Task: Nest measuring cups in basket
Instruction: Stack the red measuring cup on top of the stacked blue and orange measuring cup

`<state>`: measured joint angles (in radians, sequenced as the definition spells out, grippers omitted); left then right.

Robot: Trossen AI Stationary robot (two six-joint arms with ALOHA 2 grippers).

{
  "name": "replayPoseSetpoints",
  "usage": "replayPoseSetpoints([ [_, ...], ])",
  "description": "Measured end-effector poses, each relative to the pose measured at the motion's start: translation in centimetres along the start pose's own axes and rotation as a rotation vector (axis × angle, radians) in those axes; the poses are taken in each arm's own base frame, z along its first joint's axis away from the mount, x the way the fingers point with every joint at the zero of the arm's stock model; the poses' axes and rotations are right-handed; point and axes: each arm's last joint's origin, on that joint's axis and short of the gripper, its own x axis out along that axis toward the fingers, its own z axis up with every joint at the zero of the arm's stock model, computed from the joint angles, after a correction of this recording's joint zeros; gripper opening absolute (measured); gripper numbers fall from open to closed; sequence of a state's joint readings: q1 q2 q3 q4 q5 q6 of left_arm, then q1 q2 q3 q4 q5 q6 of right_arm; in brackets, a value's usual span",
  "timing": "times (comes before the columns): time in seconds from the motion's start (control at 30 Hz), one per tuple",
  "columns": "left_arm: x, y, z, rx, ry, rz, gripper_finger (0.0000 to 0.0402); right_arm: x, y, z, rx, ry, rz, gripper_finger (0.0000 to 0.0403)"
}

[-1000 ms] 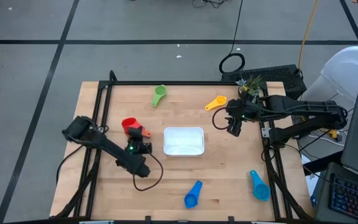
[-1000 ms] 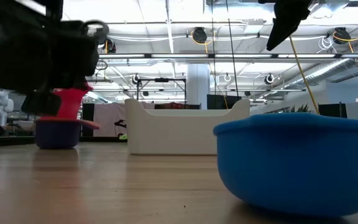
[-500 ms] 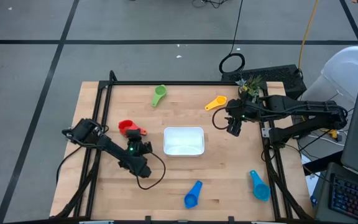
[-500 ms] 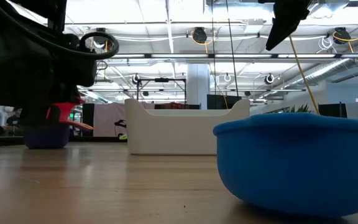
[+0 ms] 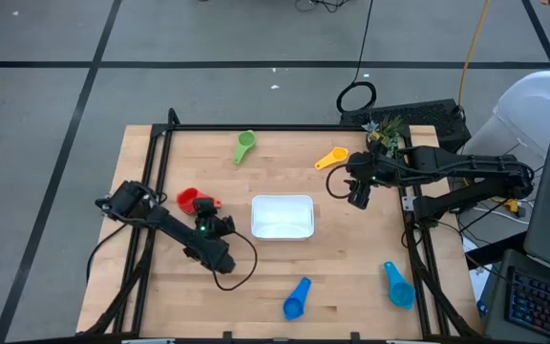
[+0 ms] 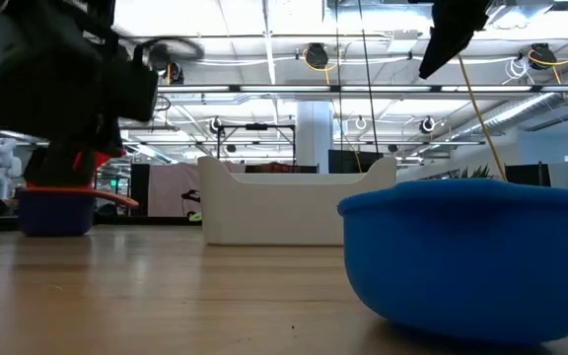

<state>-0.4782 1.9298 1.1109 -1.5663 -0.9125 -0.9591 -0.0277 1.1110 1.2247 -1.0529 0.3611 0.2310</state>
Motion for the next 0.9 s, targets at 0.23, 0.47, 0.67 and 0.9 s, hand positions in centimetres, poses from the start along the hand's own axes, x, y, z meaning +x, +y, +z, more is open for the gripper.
replayPoseSetpoints([
  [0.23, 0.0, 0.1, 0.0, -0.065, -0.01, 0.009, 0.0037, 0.0, 0.0, 0.0, 0.004, -0.002, 0.001, 0.0208],
  [0.47, 0.4, -0.2, -0.7, 0.002, -0.009, 0.031, 0.001, 0.0, 0.0, 0.0, 0.004, -0.002, 0.001, 0.0208],
  [0.67, 0.0, -0.3, -0.7, 0.035, -0.08, 0.067, 0.0007, 0.0, 0.0, 0.0, 0.017, -0.001, 0.001, 0.0208],
  [0.9, 0.0, -0.3, -0.6, 0.078, -0.097, 0.08, 0.0007, 0.0, 0.0, 0.0, 0.019, 0.0, 0.007, 0.0208],
])
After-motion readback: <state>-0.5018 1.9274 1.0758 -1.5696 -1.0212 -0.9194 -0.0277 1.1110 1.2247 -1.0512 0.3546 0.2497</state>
